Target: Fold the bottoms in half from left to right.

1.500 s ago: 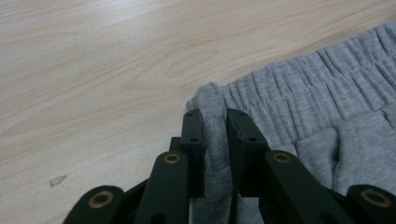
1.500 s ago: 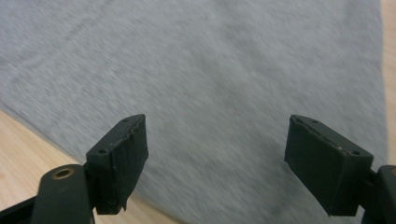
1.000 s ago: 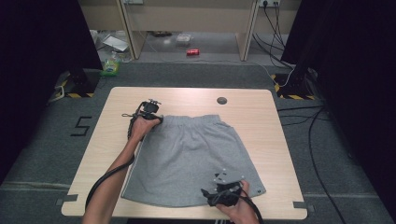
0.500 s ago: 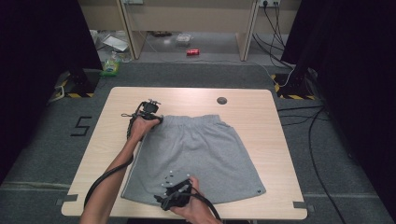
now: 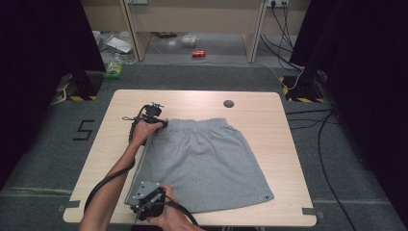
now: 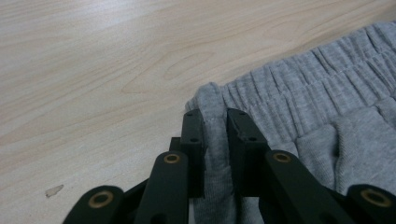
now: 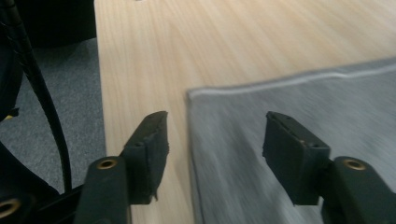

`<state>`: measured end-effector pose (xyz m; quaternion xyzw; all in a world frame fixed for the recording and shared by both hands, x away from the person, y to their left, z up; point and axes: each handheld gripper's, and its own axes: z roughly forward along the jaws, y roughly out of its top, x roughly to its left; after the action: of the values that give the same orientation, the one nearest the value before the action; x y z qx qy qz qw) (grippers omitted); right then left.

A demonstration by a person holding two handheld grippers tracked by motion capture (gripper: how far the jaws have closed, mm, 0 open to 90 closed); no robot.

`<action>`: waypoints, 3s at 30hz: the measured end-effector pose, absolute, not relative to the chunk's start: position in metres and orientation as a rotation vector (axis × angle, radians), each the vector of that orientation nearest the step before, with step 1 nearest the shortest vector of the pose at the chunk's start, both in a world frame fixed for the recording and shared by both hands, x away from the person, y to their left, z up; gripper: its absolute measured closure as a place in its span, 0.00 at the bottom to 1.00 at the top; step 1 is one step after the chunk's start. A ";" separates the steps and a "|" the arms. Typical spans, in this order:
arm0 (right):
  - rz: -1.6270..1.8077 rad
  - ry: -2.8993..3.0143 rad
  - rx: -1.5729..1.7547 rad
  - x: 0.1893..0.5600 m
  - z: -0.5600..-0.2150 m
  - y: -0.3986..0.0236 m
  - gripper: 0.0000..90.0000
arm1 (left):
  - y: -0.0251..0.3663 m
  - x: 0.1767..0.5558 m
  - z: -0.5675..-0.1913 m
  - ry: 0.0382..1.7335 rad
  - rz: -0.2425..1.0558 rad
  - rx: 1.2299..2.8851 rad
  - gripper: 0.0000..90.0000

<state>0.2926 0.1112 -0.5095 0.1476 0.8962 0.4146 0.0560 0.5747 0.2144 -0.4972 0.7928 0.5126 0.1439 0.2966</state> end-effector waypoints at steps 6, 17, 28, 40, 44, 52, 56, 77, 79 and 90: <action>1.214 2.744 0.418 0.291 -0.518 0.134 0.52 | 0.217 0.574 -0.498 1.349 0.376 2.098 0.85; 1.133 2.748 0.418 0.291 -0.515 0.152 0.75 | 0.219 0.574 -0.499 1.351 0.362 2.080 0.84; 1.204 2.766 0.463 0.301 -0.512 0.137 0.94 | 0.217 0.574 -0.497 1.357 0.367 2.096 0.87; 1.374 2.693 0.515 0.303 -0.467 0.084 0.95 | 0.217 0.572 -0.463 1.391 0.318 2.010 0.92; 1.410 2.665 0.543 0.303 -0.457 0.064 0.95 | 0.208 0.570 -0.440 1.372 0.332 2.000 0.92; 1.494 2.553 0.661 0.297 -0.435 -0.002 0.95 | 0.177 0.571 -0.408 1.359 0.357 2.014 0.92; 1.537 2.472 0.737 0.290 -0.427 -0.041 0.95 | 0.154 0.570 -0.395 1.331 0.340 2.011 0.92; 1.587 2.177 1.075 0.270 -0.437 -0.186 0.95 | 0.047 0.580 -0.401 1.290 0.267 2.028 0.91; 1.592 2.162 1.096 0.268 -0.439 -0.193 0.95 | 0.037 0.580 -0.402 1.281 0.264 2.034 0.91; 1.570 2.123 1.174 0.259 -0.451 -0.219 0.95 | 0.006 0.581 -0.413 1.283 0.219 2.022 0.77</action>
<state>0.2590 -0.2194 -0.4509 0.4030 0.7289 0.5390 0.1256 0.5811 0.0058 -0.4127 0.7844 0.4976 0.0850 0.3604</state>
